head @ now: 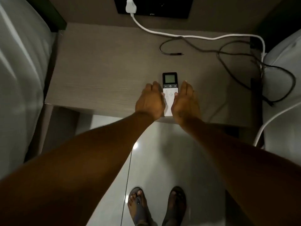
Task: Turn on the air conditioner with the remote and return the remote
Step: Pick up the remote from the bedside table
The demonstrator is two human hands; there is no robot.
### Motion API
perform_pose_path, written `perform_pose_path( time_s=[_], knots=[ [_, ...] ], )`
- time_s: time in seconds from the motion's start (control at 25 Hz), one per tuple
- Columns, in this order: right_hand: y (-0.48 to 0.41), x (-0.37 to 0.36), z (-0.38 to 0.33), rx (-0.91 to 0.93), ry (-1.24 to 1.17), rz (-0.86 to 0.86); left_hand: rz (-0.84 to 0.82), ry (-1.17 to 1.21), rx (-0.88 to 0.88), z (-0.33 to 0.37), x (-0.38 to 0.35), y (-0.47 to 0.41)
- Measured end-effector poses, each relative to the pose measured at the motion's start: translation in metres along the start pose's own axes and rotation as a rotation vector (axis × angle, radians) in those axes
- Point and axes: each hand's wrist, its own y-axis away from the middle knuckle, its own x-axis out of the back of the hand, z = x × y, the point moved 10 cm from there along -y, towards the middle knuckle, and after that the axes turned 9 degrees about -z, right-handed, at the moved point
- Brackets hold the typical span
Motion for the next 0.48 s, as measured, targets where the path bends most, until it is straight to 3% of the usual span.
perform_pose_path(
  time_s=[0.24,0.48],
  knots=[
    [-0.015,-0.007,0.009,-0.204,-0.319,-0.053,-0.054,0.334,0.264,-0.016,-0.015,-0.015],
    [-0.008,-0.013,0.006,-0.381,-0.591,-0.179,-0.073,0.398,0.25,-0.013,-0.007,-0.006]
  ],
)
